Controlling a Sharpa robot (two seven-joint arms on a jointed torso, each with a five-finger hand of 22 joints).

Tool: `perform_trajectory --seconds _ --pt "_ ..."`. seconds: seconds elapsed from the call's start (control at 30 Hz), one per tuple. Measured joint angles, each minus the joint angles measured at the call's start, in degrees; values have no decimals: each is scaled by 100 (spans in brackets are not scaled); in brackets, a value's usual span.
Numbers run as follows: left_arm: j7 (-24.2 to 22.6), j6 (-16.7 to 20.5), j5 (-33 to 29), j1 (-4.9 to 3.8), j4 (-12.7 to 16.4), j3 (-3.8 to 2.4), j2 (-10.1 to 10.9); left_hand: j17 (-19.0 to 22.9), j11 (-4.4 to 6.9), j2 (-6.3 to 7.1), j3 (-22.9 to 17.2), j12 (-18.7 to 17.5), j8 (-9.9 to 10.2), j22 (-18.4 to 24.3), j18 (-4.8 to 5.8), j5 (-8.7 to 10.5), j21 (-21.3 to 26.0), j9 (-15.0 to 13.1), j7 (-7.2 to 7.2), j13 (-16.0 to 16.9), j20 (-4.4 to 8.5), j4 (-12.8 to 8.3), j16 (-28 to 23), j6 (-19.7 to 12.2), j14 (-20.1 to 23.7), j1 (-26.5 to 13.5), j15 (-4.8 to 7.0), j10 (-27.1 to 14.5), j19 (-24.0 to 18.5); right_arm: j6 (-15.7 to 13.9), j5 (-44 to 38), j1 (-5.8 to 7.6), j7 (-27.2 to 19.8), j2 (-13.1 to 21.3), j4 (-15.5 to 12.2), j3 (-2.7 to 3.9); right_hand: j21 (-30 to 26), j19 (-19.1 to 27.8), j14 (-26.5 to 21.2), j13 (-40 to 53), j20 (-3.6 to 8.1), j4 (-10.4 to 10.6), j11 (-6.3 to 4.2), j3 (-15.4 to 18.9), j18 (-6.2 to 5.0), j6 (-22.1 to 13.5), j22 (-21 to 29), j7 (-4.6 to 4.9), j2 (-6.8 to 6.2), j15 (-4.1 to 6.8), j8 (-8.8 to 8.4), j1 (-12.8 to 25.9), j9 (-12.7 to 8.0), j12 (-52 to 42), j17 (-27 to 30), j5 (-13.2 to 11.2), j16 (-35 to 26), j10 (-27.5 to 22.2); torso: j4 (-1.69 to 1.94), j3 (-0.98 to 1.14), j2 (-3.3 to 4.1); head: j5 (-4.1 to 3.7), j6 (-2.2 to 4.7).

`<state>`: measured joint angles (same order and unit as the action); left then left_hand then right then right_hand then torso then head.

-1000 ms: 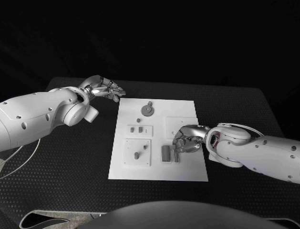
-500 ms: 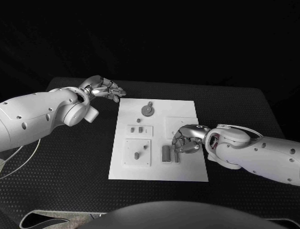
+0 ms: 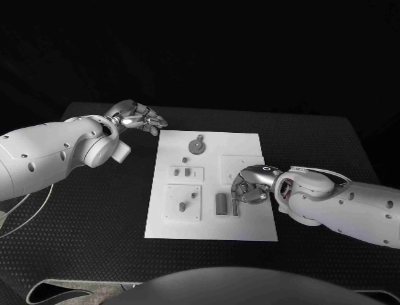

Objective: Assemble the parts on the task board

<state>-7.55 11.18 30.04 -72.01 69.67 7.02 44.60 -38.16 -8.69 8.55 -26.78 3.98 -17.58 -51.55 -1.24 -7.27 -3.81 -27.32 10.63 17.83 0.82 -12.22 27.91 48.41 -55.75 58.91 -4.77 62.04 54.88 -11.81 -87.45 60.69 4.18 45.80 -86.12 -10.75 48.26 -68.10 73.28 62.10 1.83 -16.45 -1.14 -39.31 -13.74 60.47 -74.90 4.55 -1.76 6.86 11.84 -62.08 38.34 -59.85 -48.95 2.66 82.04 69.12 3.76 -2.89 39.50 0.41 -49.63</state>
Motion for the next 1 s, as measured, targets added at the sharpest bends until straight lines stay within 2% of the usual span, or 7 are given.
perform_trajectory --seconds 0.37,0.53,0.6,0.73,0.87,0.93,1.0 --pt "1 -2 0 0 -3 1 -2 -6 0 0 0 0 0 0 0 0 0 0 0 0 0 0 0 0 0 0 0 0 0 -110 -69 -5 -14 3 7 0 0 -9 0 0 -9 0 -2 0 -1 11 0 7 0 -1 0 0 -2 0 1 0 0 1 -1 -2 -1 -8 6" --pt "-7 -1 0 0 -14 1 -7 -5 0 0 0 0 0 0 0 0 0 0 0 0 0 0 0 0 0 0 0 0 0 -343 7 -6 -44 64 -23 1 0 -9 0 -9 -10 0 -20 0 -1 15 0 9 0 -1 0 0 -2 0 0 0 0 20 -1 -2 -2 -19 39" --pt "-16 3 0 0 -22 1 -13 -7 0 0 0 0 0 0 0 0 0 0 0 0 0 0 0 0 0 0 0 0 0 -471 78 -6 -69 112 -55 12 0 -22 0 -14 2 0 -20 0 -1 27 0 6 -38 -1 0 6 -3 0 1 0 0 20 -1 -1 -5 -25 65" --pt "-54 17 -9 0 -56 2 -36 -12 0 0 0 0 0 0 0 0 0 0 0 0 0 0 0 0 0 0 0 0 0 -864 276 21 -155 219 -164 159 0 -50 12 -23 10 1 -20 1 -2 29 0 6 -52 10 0 -8 -2 0 1 0 0 20 -3 2 -14 -47 139" --pt "-115 43 -79 0 -106 2 -90 -24 0 -22 -17 0 0 0 0 0 -24 -1 0 0 0 16 0 0 -21 -22 21 0 0 -1364 610 164 -264 286 -240 241 0 -35 21 -50 26 1 -20 0 -2 17 0 23 -106 18 0 -1 -8 5 14 0 -6 20 -6 1 -30 -88 257" --pt "-153 64 -138 0 -114 3 -99 -24 4 -27 -14 0 0 0 0 0 -24 -1 0 0 0 19 0 0 -21 -27 21 5 0 -1556 878 226 -349 266 -142 274 -40 8 4 -83 40 1 -1 1 0 -25 0 63 -137 10 -20 -2 -27 84 51 0 -92 0 -6 -1 -46 -111 340" --pt "-208 98 -231 0 -159 3 -117 -24 30 -27 -1 0 0 0 0 0 -24 -1 0 2 0 32 -41 0 -21 -27 21 30 0 -1712 1339 301 -503 174 149 357 -181 193 -163 -191 -21 18 53 -17 0 -165 3 101 -234 -21 -116 68 -68 278 144 0 -298 -177 -6 -2 -62 -123 430"
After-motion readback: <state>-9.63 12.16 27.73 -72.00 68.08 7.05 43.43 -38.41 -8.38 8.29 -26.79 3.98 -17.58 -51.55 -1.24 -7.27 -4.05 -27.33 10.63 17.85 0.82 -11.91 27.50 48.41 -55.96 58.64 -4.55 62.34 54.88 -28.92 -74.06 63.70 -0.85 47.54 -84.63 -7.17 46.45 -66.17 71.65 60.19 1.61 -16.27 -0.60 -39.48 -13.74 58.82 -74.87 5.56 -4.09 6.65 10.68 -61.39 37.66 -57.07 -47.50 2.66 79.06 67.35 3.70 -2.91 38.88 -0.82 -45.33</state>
